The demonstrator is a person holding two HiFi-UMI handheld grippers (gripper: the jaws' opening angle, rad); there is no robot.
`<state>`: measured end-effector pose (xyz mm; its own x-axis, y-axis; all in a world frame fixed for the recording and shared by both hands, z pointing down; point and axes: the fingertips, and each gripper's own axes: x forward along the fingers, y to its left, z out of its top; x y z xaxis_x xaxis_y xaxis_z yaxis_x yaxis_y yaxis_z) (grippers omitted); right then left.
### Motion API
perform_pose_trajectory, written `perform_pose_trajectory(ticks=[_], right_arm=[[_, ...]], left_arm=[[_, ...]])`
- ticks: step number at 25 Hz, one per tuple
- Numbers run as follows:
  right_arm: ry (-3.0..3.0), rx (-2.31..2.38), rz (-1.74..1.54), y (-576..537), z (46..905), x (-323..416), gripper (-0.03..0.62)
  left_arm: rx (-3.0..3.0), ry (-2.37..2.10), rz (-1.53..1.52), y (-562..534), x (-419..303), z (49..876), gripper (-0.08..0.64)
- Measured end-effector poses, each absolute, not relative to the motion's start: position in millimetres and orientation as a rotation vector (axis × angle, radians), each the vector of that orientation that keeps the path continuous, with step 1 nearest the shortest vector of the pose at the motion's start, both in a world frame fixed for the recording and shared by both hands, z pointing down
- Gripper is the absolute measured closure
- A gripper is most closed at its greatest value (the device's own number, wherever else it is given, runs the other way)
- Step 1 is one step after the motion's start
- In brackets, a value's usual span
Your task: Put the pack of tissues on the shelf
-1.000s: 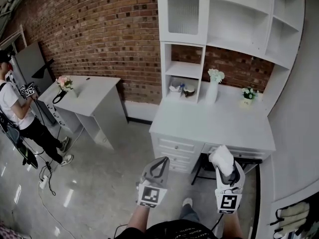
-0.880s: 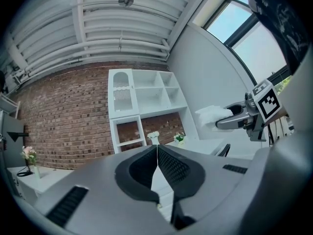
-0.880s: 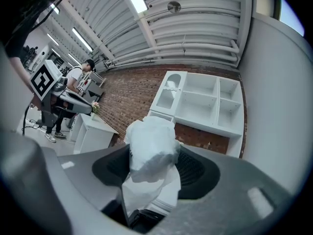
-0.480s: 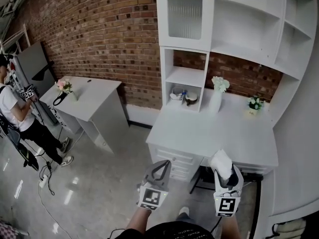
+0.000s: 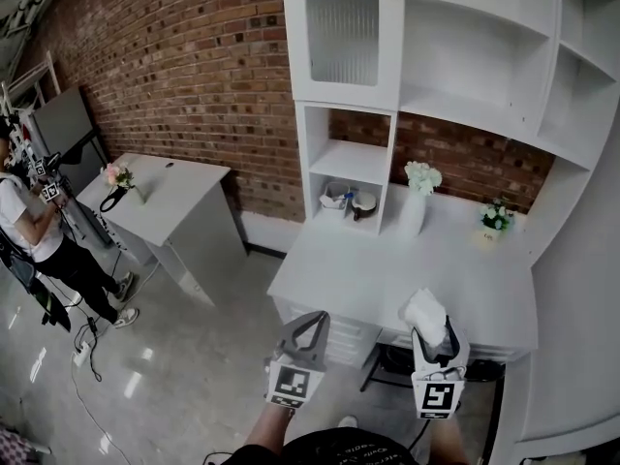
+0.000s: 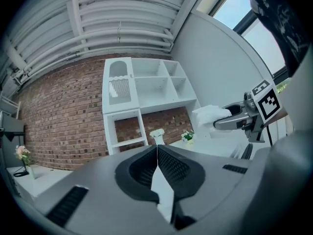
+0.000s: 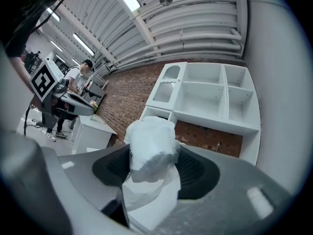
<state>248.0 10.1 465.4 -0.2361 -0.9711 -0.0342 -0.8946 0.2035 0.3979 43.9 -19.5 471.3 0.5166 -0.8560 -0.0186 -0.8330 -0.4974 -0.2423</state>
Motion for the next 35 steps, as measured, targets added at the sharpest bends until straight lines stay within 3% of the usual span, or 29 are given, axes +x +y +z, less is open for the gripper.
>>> perform_pose_trajectory(ticks=[19,35], right_arm=[[-2.347,1.705,-0.475,-50,473,257,0.330],[-2.314,1.754,-0.454,-95,468,254,0.330]], left_arm=[[-2.507,1.503,-0.165,-70,70,475,0.549],[-2.487,1.542,-0.143,-121,43,474,0.549]])
